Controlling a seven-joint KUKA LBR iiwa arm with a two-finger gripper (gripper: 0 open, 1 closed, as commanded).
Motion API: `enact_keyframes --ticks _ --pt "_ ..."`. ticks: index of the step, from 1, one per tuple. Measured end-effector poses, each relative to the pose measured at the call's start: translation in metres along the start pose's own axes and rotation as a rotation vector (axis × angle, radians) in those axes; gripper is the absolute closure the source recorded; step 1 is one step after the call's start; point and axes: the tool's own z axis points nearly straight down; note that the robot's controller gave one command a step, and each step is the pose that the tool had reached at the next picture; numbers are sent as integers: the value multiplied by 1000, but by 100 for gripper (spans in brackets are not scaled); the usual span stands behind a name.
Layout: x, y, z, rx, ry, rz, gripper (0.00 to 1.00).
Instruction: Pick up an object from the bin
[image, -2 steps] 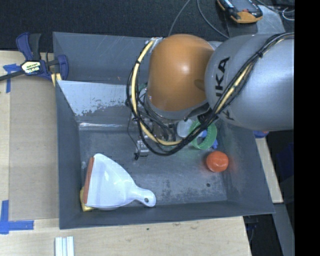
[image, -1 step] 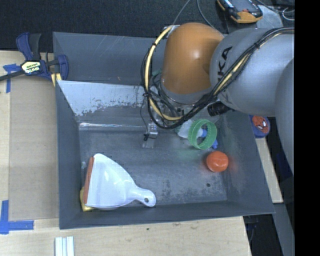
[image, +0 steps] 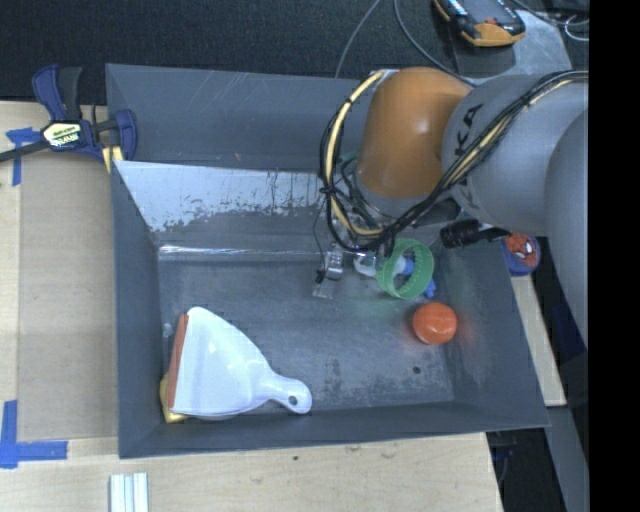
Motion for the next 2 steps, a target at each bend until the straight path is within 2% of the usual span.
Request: enact_keyframes --ticks 1,2 --pt "-10 -67 38 2 0 144 0" --pt "-11 -117 49 4 -1 286 0"
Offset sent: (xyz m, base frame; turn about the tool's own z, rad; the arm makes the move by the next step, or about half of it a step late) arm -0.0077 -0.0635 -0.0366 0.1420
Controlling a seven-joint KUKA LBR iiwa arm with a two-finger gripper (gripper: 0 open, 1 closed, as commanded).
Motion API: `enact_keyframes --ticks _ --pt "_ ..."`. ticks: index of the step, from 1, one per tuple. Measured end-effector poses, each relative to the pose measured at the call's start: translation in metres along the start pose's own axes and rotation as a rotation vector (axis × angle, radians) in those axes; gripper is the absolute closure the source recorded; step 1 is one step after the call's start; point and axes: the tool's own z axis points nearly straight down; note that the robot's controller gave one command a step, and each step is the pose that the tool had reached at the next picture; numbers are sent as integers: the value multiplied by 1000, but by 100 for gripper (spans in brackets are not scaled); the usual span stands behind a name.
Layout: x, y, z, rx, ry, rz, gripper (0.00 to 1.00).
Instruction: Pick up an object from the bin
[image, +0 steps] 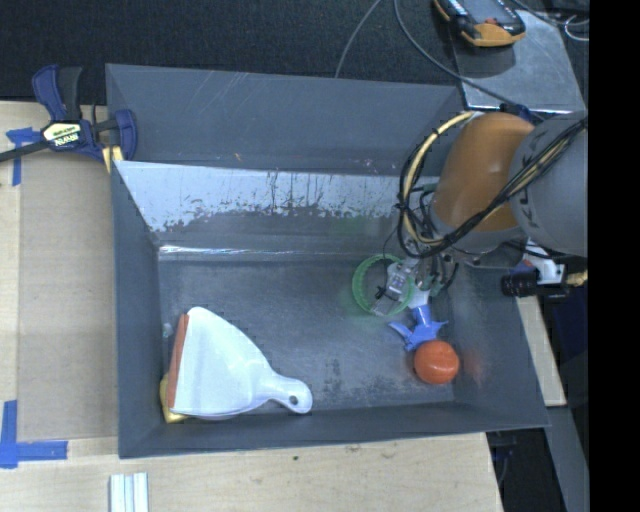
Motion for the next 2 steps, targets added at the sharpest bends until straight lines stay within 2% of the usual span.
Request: enact_keyframes --ticks 1,2 --pt "1 2 0 -2 0 -1 100" --pt "1 2 0 -2 0 0 0"
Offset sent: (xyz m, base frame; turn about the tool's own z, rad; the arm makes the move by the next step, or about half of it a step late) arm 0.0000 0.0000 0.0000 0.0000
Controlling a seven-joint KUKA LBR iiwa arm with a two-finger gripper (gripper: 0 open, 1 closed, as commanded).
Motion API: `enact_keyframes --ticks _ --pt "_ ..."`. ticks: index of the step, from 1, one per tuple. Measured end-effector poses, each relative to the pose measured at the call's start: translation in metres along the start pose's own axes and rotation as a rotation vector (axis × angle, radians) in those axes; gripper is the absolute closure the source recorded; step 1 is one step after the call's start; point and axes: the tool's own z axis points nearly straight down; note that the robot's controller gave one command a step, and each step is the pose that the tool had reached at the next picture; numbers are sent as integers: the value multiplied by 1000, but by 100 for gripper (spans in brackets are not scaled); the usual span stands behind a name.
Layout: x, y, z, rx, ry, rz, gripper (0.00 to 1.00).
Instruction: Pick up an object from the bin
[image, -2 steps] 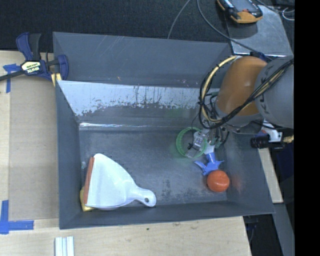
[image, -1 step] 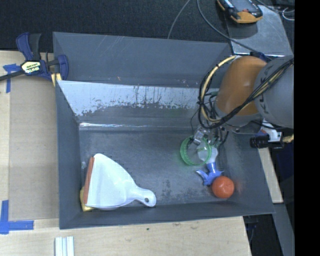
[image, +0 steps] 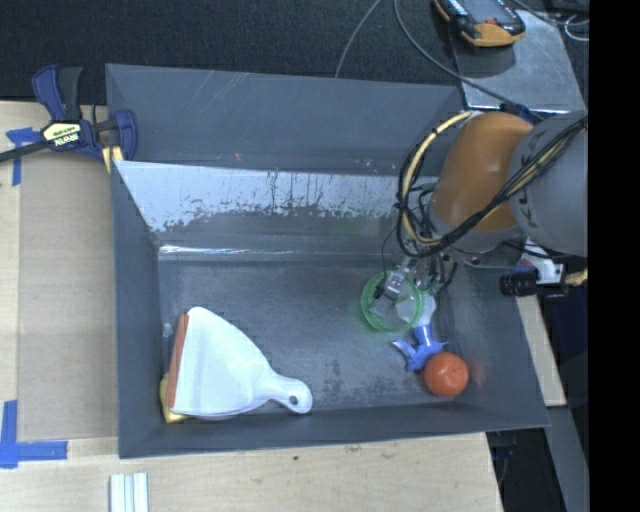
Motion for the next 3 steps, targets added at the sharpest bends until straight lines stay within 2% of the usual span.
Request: enact_keyframes --ticks 1,2,3 --pt "9 -16 33 0 0 59 0" --pt "-6 -3 32 -2 -6 79 0" --pt "-5 -3 32 -1 -5 79 100"
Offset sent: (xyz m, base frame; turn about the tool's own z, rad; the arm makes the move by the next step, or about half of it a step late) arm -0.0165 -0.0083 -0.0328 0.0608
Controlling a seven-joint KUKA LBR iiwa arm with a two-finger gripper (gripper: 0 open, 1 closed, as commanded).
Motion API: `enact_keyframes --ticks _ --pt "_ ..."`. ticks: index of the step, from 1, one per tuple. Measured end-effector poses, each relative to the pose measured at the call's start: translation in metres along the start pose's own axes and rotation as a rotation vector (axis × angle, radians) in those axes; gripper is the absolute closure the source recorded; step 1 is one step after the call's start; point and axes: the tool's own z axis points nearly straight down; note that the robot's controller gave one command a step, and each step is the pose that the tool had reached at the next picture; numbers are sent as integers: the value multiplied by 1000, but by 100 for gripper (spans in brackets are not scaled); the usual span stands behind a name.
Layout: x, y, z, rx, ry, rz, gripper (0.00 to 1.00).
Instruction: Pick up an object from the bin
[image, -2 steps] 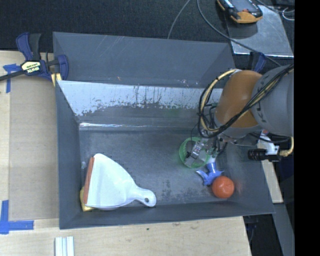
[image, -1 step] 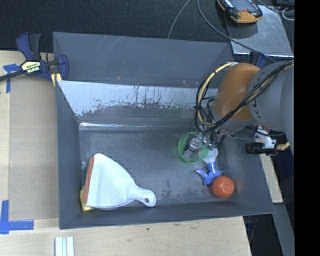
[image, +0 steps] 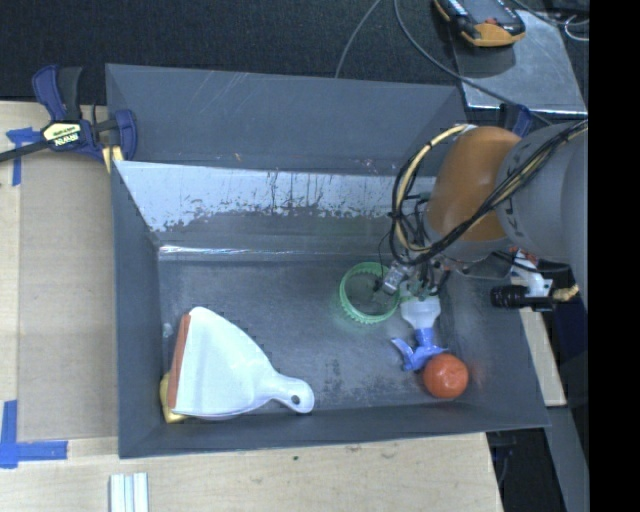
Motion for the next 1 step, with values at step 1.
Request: enact_keyframes --ticks 1 --pt "-9 -24 -136 -5 -11 20 100"
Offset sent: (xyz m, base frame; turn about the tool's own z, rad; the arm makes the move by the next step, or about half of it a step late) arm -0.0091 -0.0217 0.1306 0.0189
